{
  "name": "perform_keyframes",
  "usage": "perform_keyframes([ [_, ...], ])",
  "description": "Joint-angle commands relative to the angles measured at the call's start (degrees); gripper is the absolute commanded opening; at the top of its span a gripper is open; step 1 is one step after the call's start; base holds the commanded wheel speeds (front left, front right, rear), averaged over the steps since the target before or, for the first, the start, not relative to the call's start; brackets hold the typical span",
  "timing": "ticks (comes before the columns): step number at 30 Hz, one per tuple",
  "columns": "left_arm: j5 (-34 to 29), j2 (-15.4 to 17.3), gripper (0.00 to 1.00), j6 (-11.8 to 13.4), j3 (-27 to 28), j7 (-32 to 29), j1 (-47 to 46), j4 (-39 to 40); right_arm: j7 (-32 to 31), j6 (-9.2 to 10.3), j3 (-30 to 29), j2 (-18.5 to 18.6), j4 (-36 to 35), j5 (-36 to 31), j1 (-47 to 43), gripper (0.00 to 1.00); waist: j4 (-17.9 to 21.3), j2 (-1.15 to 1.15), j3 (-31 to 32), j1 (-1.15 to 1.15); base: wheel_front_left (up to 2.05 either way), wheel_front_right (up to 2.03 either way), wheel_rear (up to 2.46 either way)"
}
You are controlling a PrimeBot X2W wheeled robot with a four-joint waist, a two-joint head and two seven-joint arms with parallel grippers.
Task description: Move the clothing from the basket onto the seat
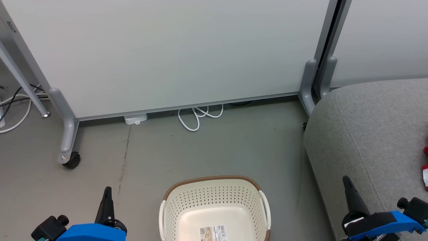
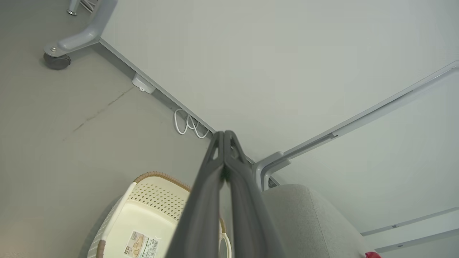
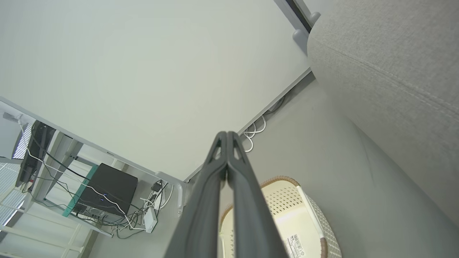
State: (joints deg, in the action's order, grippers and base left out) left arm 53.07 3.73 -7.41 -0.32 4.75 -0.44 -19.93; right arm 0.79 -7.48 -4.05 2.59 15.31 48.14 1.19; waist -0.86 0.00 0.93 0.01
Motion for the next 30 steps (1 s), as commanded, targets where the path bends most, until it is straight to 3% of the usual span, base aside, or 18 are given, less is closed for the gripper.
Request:
perform_keyframes([
  [1, 2.2, 0.1, 0.0, 0.0, 0.7, -0.6, -2.0, 1.1, -0.4, -0.01, -0.2, 0.2, -0.9, 2.4, 1.9, 0.0, 0.0, 0.0, 0.0, 0.0, 0.0, 0.0, 0.0],
  [30, 18.0, -0.3, 0.0, -0.1, 3.4, -5.2, -3.8, 3.3, -3.4, -0.02, -1.2, 0.3, -1.2, 20.3, 3.4, 0.0, 0.3, 0.0, -0.4, -0.01, 0.0, 0.0, 0.0],
])
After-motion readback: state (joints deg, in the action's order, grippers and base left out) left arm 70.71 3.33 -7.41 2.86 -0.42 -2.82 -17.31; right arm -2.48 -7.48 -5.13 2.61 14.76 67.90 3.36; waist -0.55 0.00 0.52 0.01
